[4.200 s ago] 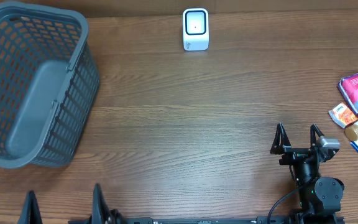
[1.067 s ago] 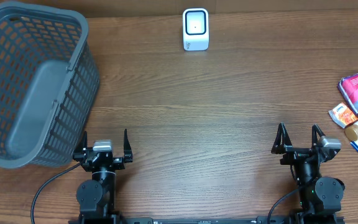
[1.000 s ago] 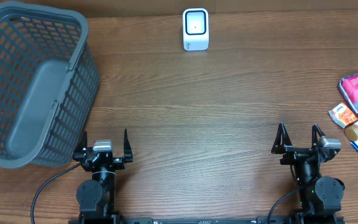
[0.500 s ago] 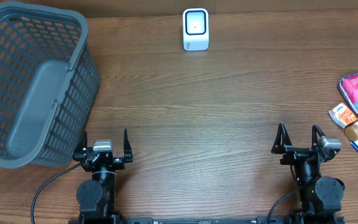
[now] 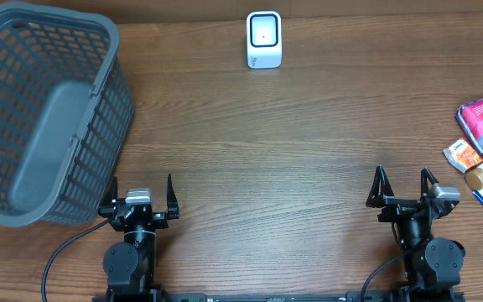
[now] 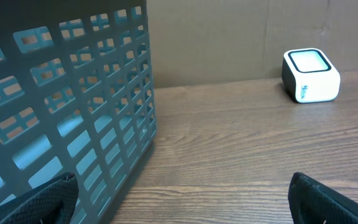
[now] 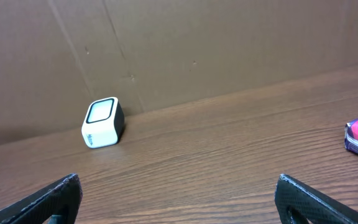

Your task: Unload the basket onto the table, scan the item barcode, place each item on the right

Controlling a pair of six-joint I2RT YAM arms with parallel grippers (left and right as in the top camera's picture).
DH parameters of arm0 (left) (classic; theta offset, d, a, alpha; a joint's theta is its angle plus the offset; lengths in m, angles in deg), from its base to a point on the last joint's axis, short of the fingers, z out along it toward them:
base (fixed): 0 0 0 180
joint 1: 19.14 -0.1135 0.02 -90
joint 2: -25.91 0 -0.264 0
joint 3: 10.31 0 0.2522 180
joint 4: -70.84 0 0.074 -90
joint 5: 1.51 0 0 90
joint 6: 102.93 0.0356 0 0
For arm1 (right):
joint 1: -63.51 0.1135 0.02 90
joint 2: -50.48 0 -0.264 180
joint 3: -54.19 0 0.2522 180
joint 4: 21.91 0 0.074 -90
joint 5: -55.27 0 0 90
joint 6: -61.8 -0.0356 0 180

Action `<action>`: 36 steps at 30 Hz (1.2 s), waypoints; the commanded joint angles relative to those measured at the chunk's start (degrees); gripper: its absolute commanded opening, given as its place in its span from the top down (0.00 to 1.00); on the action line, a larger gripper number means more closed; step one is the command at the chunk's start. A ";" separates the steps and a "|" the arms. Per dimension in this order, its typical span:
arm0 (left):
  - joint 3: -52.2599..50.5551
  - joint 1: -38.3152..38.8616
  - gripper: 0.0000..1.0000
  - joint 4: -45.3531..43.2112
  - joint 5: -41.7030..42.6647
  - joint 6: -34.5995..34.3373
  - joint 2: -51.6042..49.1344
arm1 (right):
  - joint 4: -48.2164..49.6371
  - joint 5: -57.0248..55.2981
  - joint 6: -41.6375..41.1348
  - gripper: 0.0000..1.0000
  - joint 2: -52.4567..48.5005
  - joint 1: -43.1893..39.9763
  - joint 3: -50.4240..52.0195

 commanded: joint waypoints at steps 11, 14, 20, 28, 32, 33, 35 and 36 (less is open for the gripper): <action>-0.39 0.35 0.00 -0.20 0.52 1.05 0.46 | 0.35 0.04 0.07 0.00 0.63 -0.48 0.59; -0.39 0.35 0.00 -0.20 0.52 1.05 0.46 | 0.35 0.04 0.07 0.00 0.63 -0.48 0.59; -0.39 0.35 0.00 -0.20 0.52 1.05 0.46 | 0.35 0.04 0.07 0.00 0.63 -0.48 0.59; -0.39 0.35 0.00 -0.20 0.52 1.05 0.46 | 0.39 0.04 0.07 0.00 0.63 -0.48 0.59; -0.39 0.35 0.00 -0.20 0.52 1.05 0.46 | 0.39 0.04 0.07 0.00 0.63 -0.48 0.59; -0.39 0.35 0.00 -0.20 0.52 1.05 0.46 | 0.39 0.04 0.07 0.00 0.63 -0.48 0.59; -0.39 0.35 0.00 -0.20 0.52 1.05 0.46 | 0.39 0.04 0.07 0.00 0.63 -0.48 0.59; -0.39 0.35 0.00 -0.20 0.52 1.05 0.46 | 0.39 0.04 0.07 0.00 0.63 -0.48 0.59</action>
